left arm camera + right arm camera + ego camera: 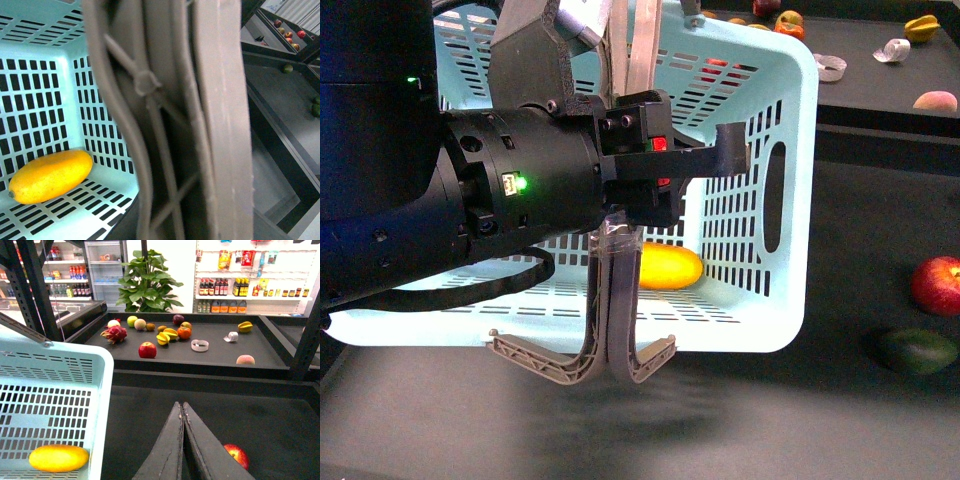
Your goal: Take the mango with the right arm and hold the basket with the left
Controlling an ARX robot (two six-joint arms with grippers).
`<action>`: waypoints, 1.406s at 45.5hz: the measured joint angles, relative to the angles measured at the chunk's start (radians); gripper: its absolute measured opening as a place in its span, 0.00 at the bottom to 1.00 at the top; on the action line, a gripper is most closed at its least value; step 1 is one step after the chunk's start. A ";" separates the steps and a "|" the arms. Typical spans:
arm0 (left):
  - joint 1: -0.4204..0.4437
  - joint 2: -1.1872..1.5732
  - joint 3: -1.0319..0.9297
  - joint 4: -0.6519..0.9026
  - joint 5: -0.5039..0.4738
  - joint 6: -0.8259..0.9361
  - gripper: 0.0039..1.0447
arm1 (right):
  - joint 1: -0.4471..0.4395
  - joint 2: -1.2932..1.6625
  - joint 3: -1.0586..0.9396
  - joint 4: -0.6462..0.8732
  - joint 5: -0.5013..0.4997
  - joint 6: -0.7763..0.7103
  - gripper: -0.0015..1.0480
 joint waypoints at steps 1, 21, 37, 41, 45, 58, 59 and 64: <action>0.000 0.000 0.000 0.000 0.000 0.000 0.16 | 0.000 -0.006 0.000 -0.006 0.000 0.000 0.02; 0.000 0.000 0.000 0.000 0.000 0.000 0.16 | 0.000 -0.230 0.001 -0.235 -0.001 0.000 0.02; 0.000 0.000 0.000 0.000 0.000 0.001 0.16 | 0.000 -0.232 0.001 -0.240 -0.002 -0.002 0.08; 0.000 0.000 0.000 0.000 0.000 0.000 0.16 | 0.000 -0.232 0.001 -0.240 -0.002 -0.002 0.23; 0.000 0.000 0.000 0.000 0.000 0.000 0.16 | 0.000 -0.232 0.001 -0.240 -0.002 -0.002 0.42; -0.039 0.067 0.074 -0.015 -0.251 0.115 0.16 | 0.000 -0.233 0.001 -0.240 -0.003 -0.002 0.84; -0.039 0.077 0.110 -0.044 -0.277 0.116 0.16 | 0.000 -0.233 0.001 -0.240 -0.003 -0.002 0.89; -0.027 0.109 0.227 -0.141 -0.363 0.024 0.16 | 0.000 -0.233 0.001 -0.240 -0.003 -0.002 0.92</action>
